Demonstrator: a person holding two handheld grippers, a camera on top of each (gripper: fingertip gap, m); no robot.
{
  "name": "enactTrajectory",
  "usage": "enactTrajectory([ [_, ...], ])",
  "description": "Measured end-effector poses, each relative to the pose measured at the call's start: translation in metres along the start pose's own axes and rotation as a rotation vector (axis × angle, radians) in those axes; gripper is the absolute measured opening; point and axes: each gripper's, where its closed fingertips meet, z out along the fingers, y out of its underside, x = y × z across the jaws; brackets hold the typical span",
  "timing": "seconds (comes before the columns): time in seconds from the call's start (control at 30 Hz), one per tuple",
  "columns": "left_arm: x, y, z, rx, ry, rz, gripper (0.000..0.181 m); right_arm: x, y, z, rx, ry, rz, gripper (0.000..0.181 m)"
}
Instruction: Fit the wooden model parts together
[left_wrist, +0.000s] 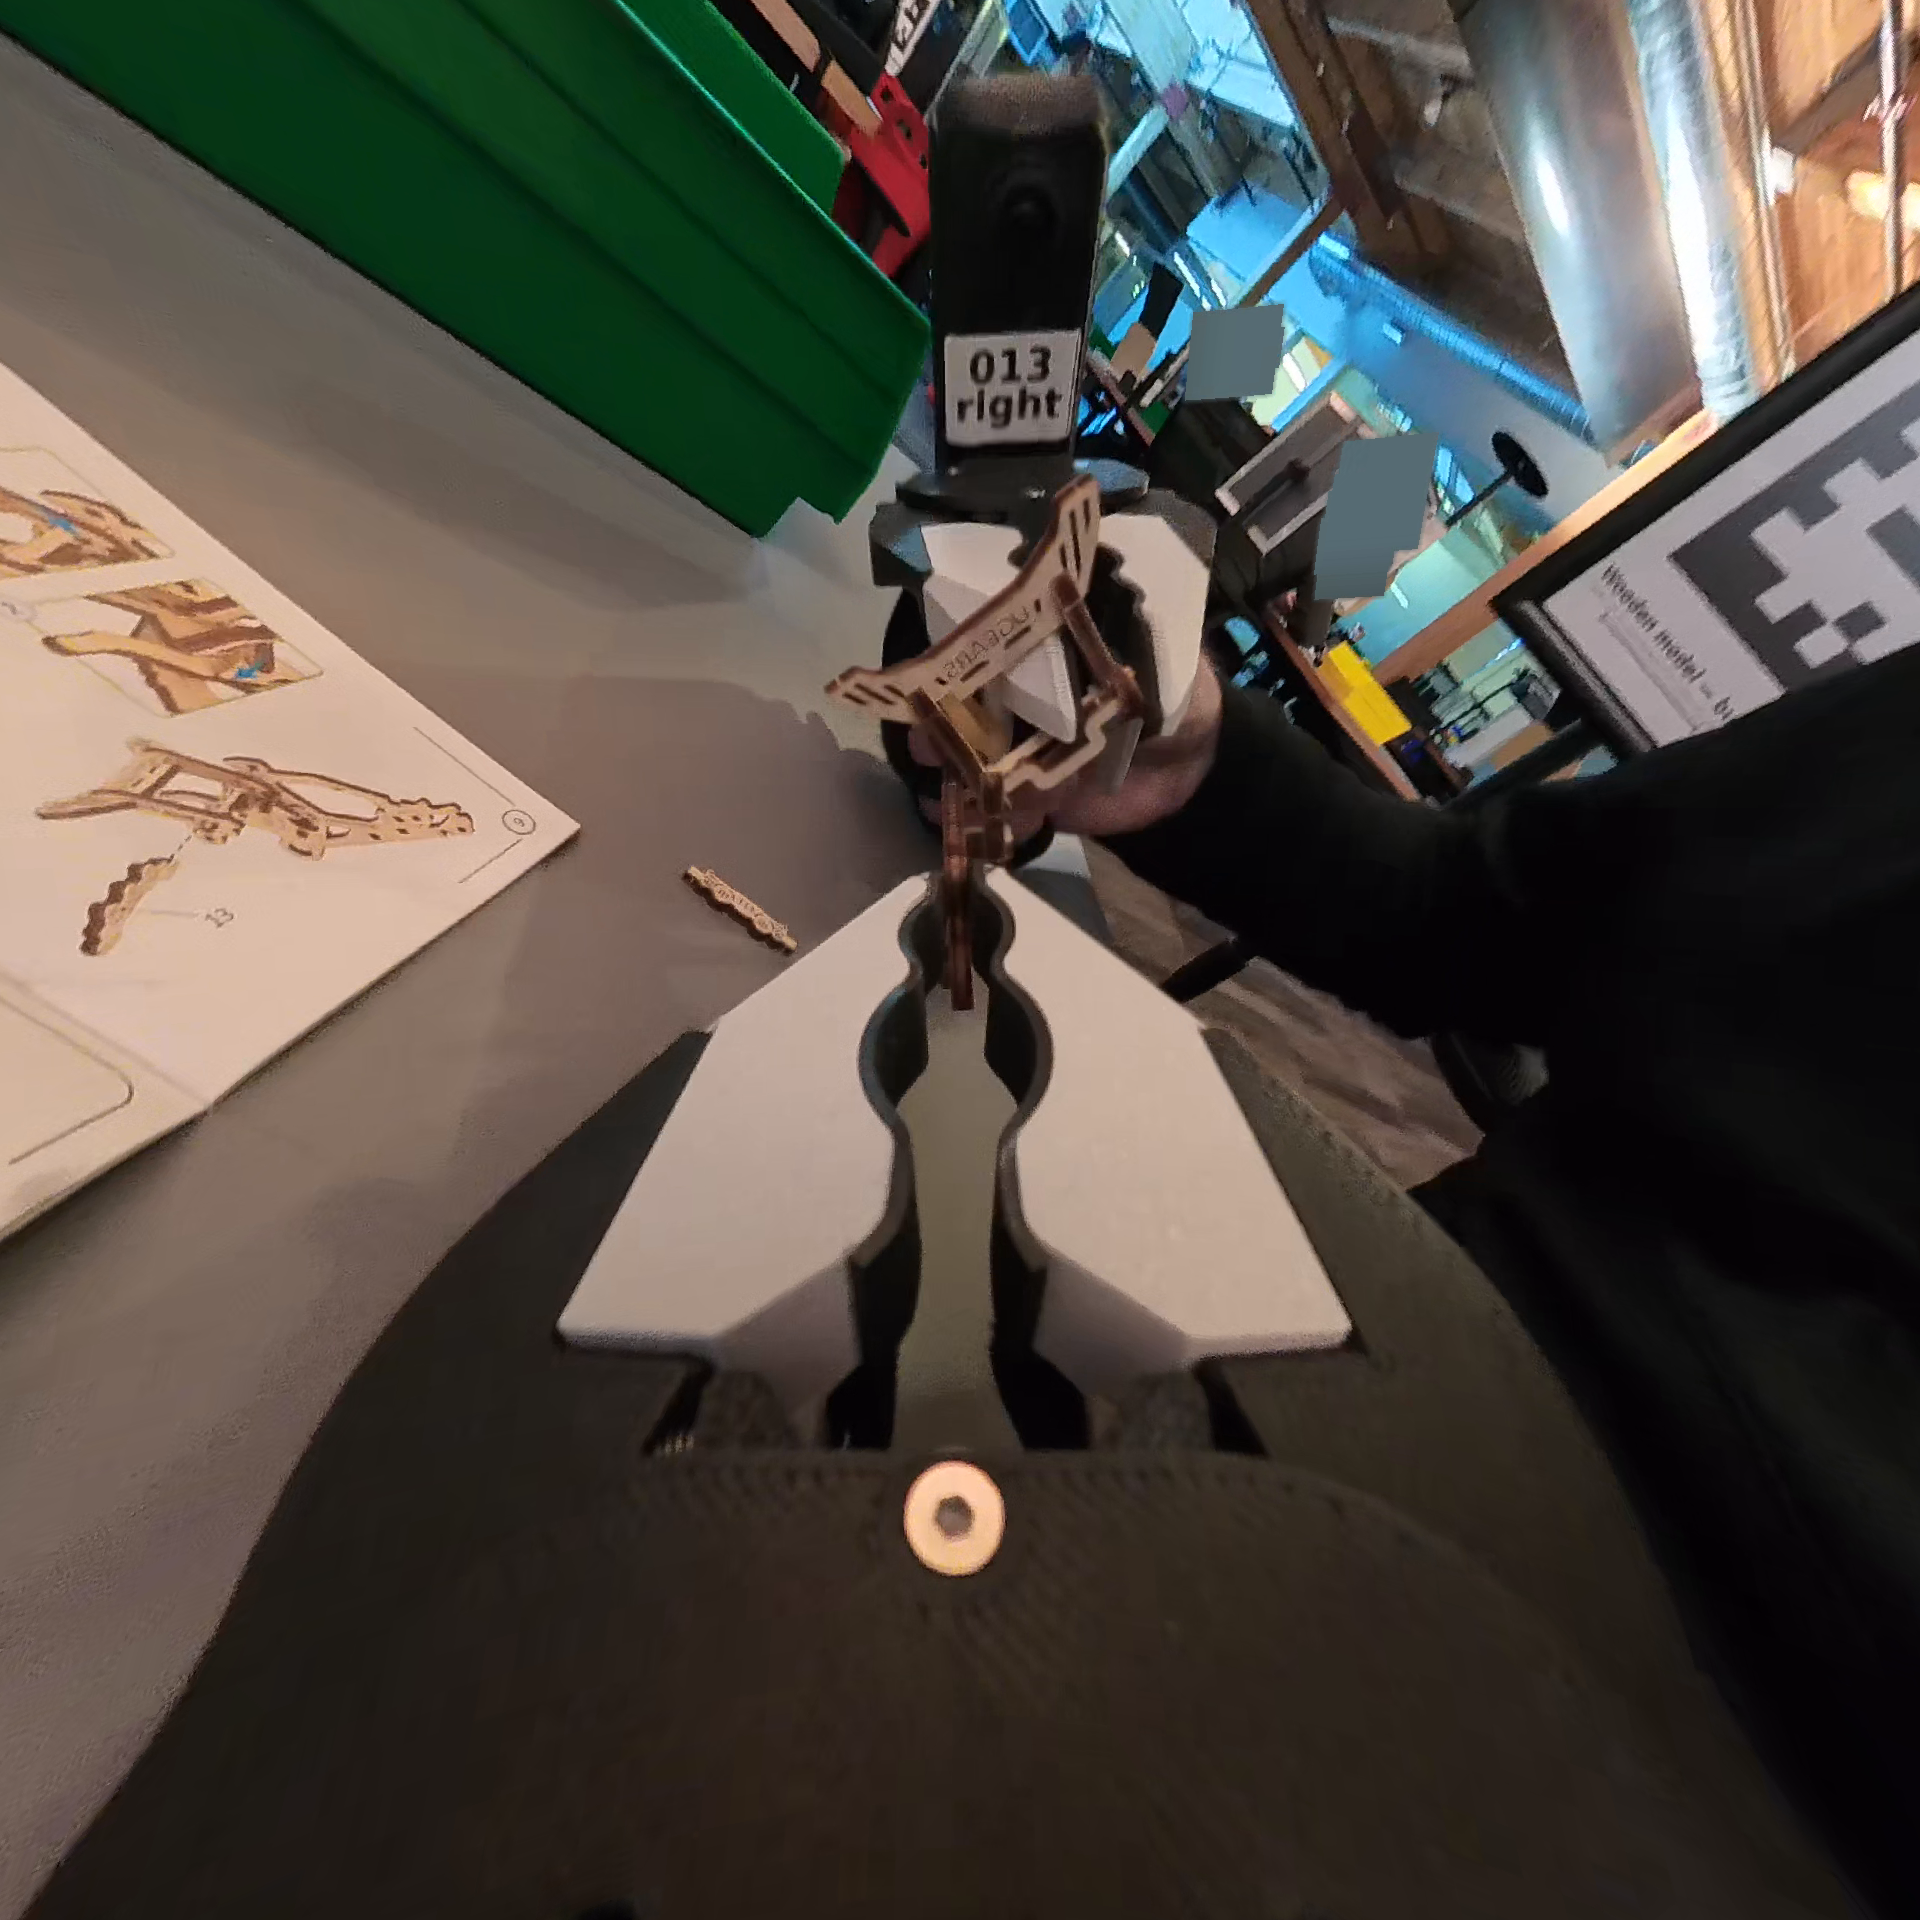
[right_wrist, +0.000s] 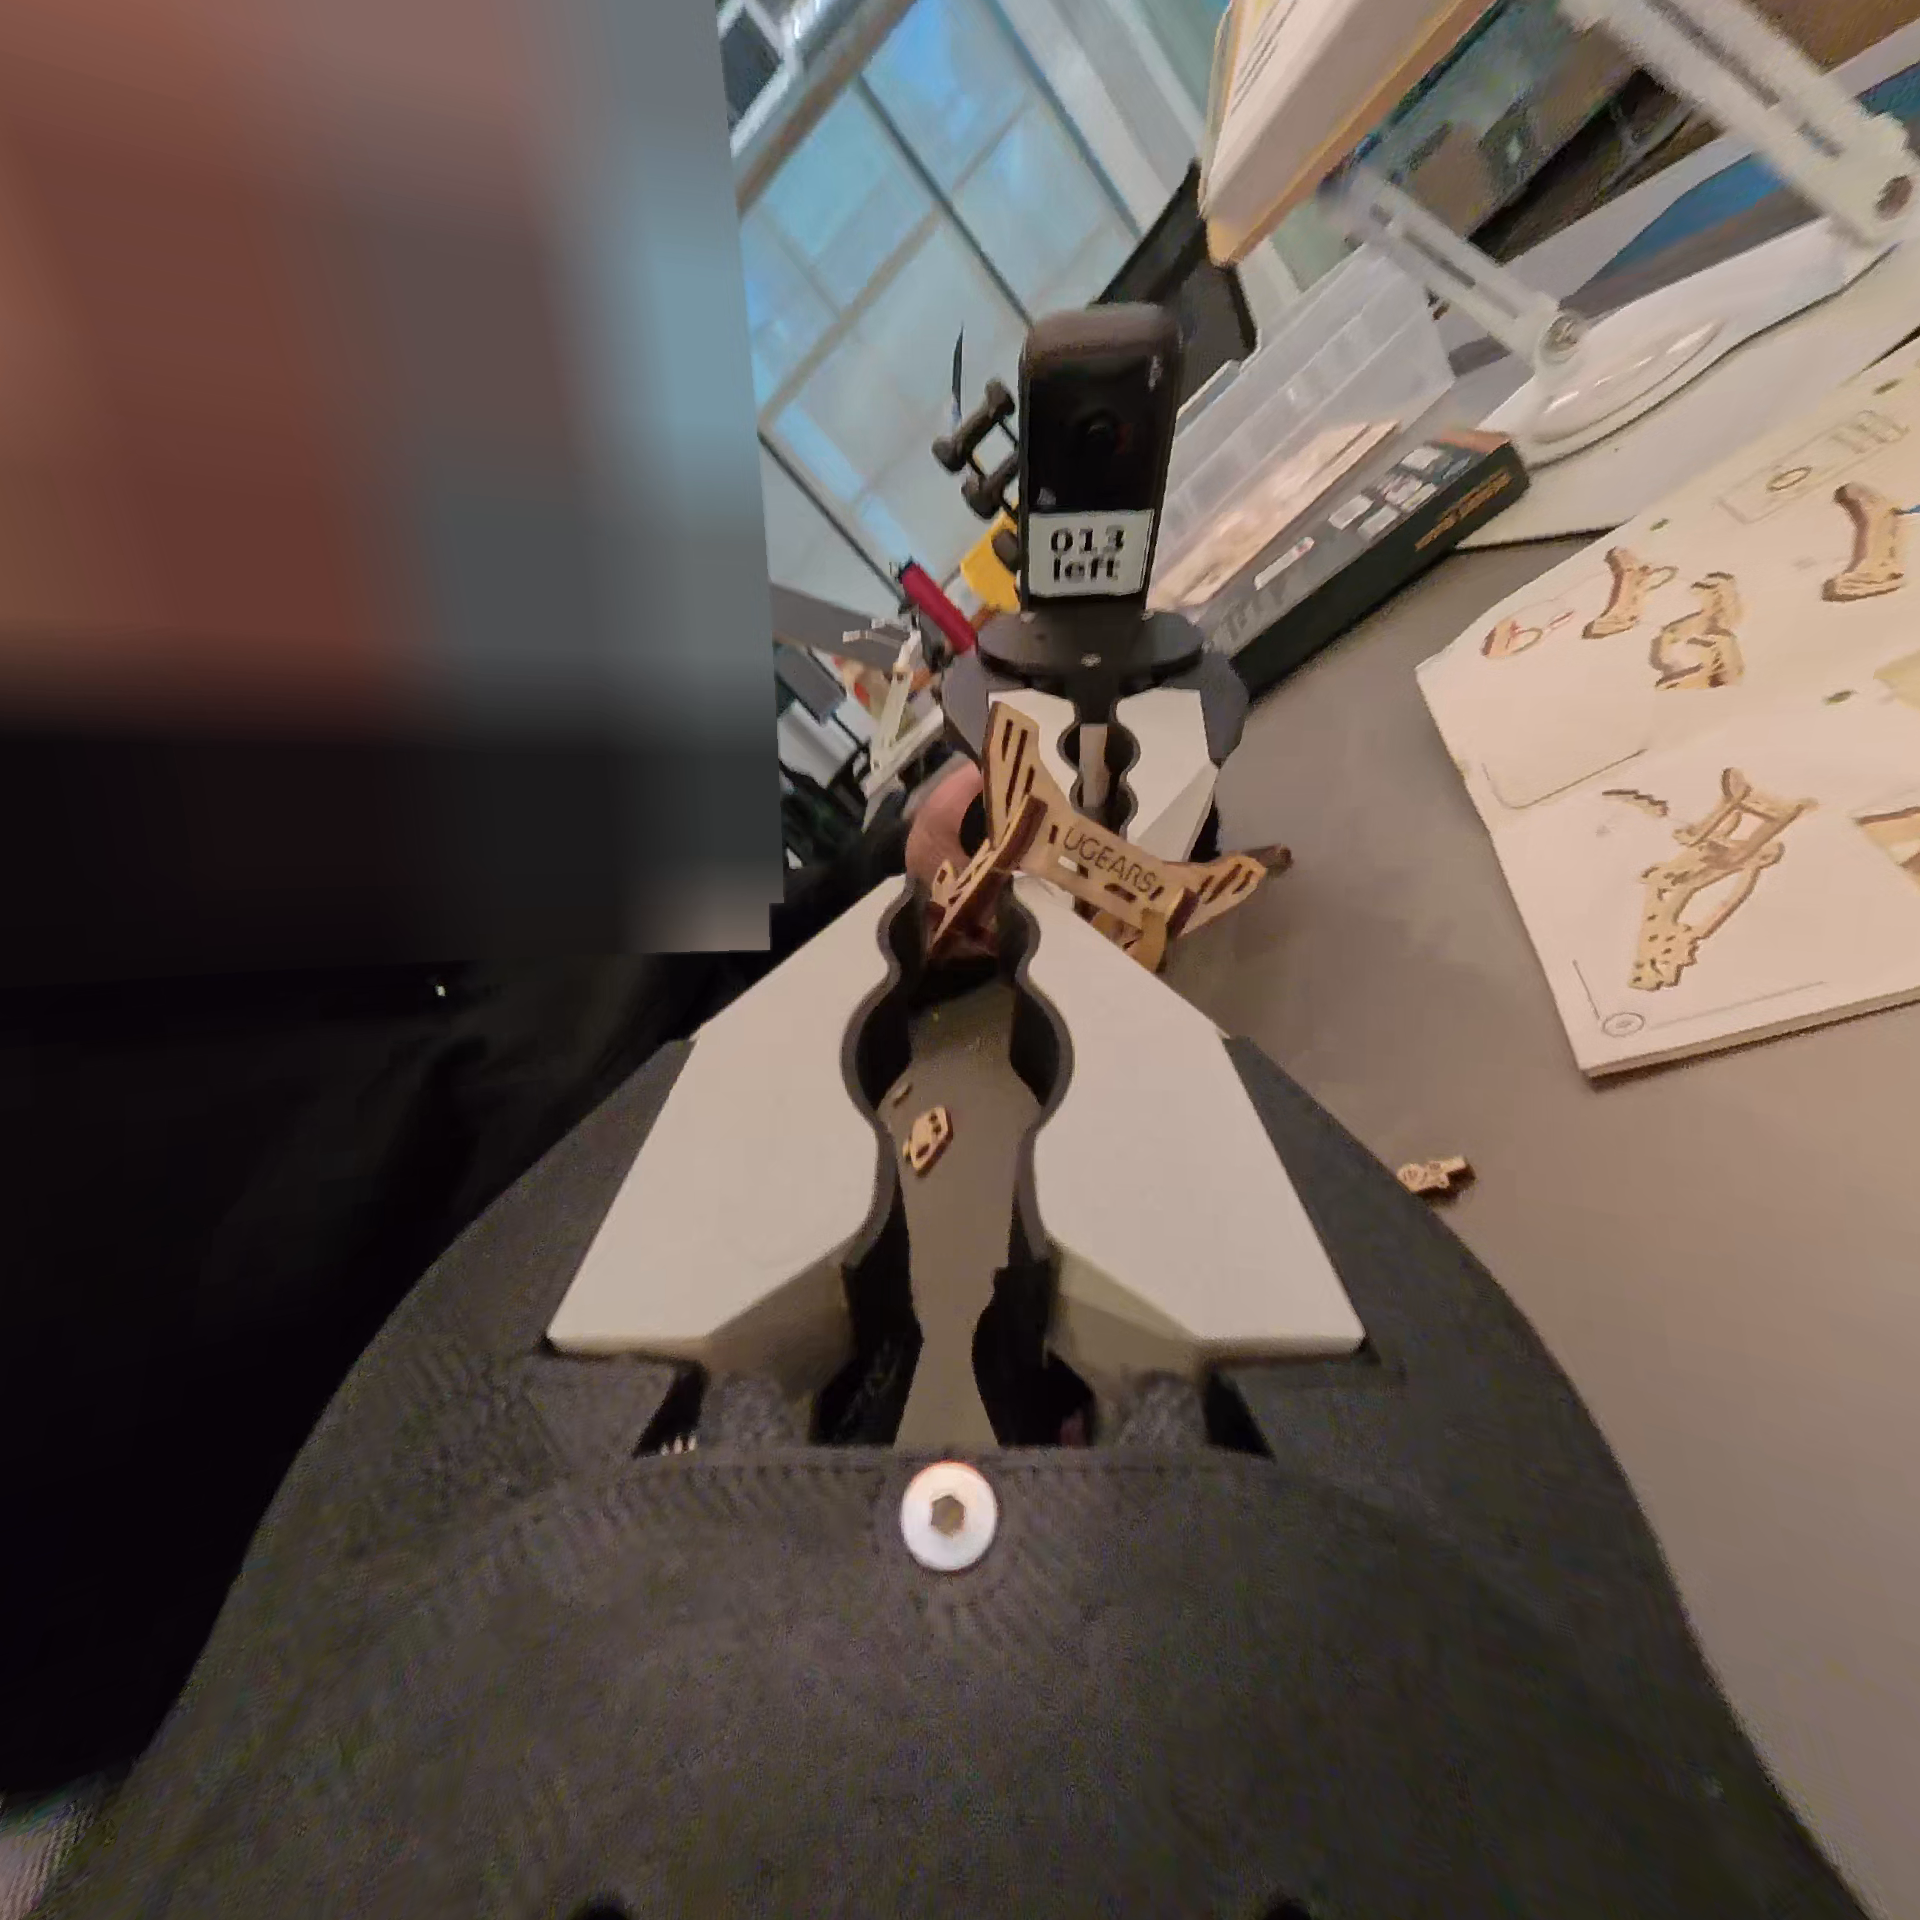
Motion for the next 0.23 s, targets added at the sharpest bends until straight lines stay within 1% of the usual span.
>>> enactTrajectory([
  [0.1, -0.003, -0.005, -0.004, 0.04, 0.0, -0.055, 0.001, 0.006, -0.009, 0.002, 0.078, 0.008, 0.042, 0.009],
  [0.23, -0.007, -0.009, -0.008, 0.077, -0.006, -0.107, 0.001, 0.012, -0.018, 0.005, 0.145, 0.009, 0.078, 0.01],
])
